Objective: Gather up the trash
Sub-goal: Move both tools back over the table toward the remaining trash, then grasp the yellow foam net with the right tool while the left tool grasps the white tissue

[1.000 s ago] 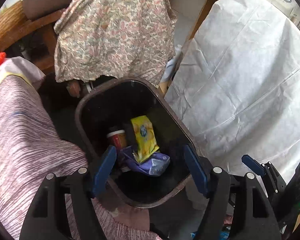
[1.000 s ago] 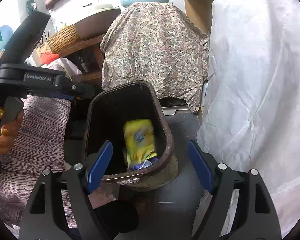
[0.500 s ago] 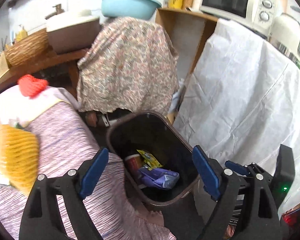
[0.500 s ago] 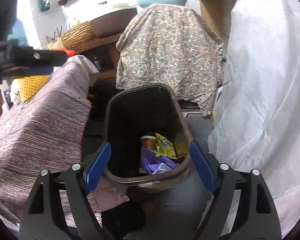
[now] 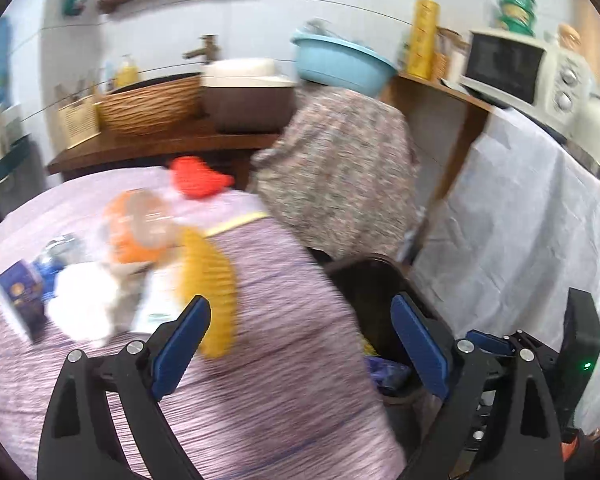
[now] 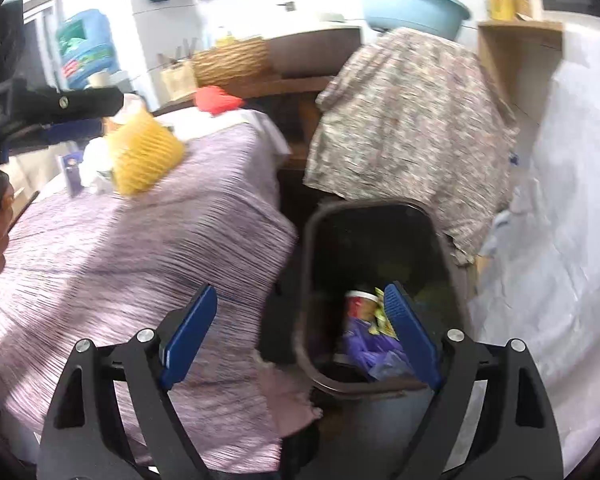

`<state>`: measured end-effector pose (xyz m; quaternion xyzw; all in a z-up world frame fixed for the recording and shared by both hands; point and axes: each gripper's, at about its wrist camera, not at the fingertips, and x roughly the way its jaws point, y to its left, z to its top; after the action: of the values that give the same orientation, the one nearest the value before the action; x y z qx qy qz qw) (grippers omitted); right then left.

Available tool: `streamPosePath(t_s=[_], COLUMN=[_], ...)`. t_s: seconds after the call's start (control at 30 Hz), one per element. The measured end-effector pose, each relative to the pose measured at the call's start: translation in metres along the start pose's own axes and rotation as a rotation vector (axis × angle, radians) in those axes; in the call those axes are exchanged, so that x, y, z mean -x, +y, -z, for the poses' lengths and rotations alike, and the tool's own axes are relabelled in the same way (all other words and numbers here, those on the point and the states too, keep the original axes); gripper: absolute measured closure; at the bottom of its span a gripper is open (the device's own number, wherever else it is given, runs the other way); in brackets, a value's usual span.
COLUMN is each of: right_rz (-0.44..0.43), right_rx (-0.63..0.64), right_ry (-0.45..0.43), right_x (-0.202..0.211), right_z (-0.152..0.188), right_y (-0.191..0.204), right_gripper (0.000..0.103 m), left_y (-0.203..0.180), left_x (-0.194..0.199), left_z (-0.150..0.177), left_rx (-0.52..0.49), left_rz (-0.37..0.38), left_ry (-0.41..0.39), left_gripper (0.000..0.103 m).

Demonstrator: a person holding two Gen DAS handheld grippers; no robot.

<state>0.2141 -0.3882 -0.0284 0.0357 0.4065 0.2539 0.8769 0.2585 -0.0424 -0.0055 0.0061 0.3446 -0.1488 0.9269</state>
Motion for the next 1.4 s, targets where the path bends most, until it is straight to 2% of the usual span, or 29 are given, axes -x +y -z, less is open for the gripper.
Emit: streamPosePath(t_s=[0.23,0.33,0.53,0.73,1.03,1.13,1.2,1.3,1.4], right_rz=[-0.112,-0.155,-0.204,-0.224,-0.193,-0.183,-0.172,-0.17,-0.16], right_rx=[0.106,0.144,0.225,0.248,0.238,0.225,0.218,0.207,0.217], right_ry=[-0.015,-0.023,-0.021,0.0,0.02,0.028,0.029,0.029,0.014], right_x=[-0.008,-0.013,-0.027,-0.05,-0.08,-0.089,-0.094,-0.097,-0.094], right_z=[-0.029,-0.045,-0.076,-0.1,-0.117,-0.119,-0.117,-0.114,-0.112], right_y=[0.057,0.08,0.124,0.154,0.168,0.169,0.169,0.168,0.165], right_gripper=[0.018,0.018,0.018,0.02,0.037,0.045,0.052,0.076,0.086], left_y=[0.078,0.103,0.126,0.144,0.156,0.157,0.157,0.155,0.152], left_x=[0.019,0.03,0.045,0.044,0.036,0.033,0.03,0.023,0.017], left_z=[0.013,0.022,0.033,0.04,0.043,0.041,0.039,0.036,0.031], left_rx=[0.146,0.176,0.149,0.15,0.147,0.145,0.141,0.134,0.124], left_rz=[-0.098,-0.155,-0.259,-0.28,-0.279,-0.278,-0.272,-0.263,-0.257], left_ry=[0.004,-0.003,-0.003,0.008,0.02,0.022,0.024,0.029,0.032], left_gripper=[0.012,0.012,0.012,0.012,0.012,0.012,0.012,0.012,0.012])
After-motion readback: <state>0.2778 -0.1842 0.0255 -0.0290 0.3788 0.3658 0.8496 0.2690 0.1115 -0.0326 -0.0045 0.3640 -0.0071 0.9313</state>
